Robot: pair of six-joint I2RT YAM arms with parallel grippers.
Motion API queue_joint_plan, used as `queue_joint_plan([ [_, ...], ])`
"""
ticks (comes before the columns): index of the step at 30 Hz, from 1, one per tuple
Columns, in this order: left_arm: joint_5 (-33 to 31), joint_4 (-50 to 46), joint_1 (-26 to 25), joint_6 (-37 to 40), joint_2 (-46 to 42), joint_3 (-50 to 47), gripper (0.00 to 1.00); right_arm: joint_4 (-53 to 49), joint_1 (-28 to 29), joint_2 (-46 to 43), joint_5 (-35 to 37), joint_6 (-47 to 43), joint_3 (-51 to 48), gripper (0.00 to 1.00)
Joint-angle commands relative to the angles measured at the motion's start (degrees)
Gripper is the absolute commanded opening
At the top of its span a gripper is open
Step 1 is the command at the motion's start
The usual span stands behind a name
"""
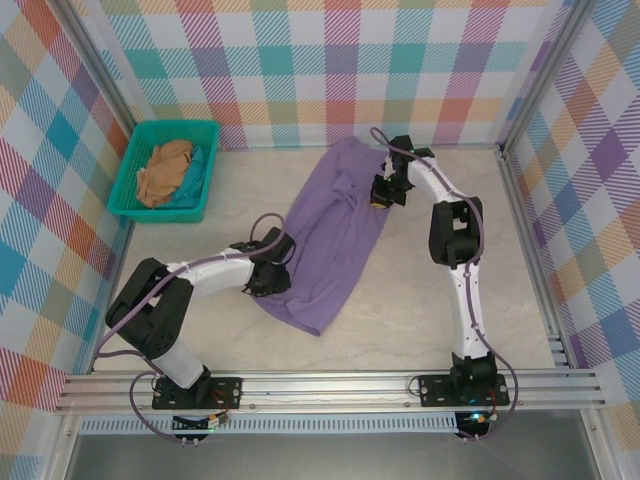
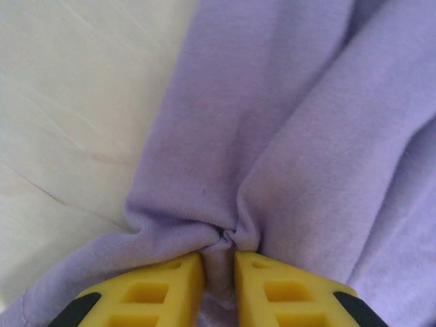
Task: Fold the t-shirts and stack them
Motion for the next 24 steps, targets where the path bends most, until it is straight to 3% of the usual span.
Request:
queue_joint_plan([
  [1, 8.2, -10.7, -5.5, -5.9, 2.1, -4.8, 0.22, -4.3, -0.2, 2.2, -1.2, -1.7, -1.4, 0.00],
  [13, 10.5, -8.2, -16.4, -10.2, 7.6, 1.3, 0.24, -3.2, 0.5, 3.0, -3.1, -1.4, -0.9, 0.00],
  [24, 6.1, -12.1, -20.1, -12.7, 7.5, 4.8, 0.24, -5.0, 1.1, 6.5, -3.7, -1.6, 4.0, 0.00],
])
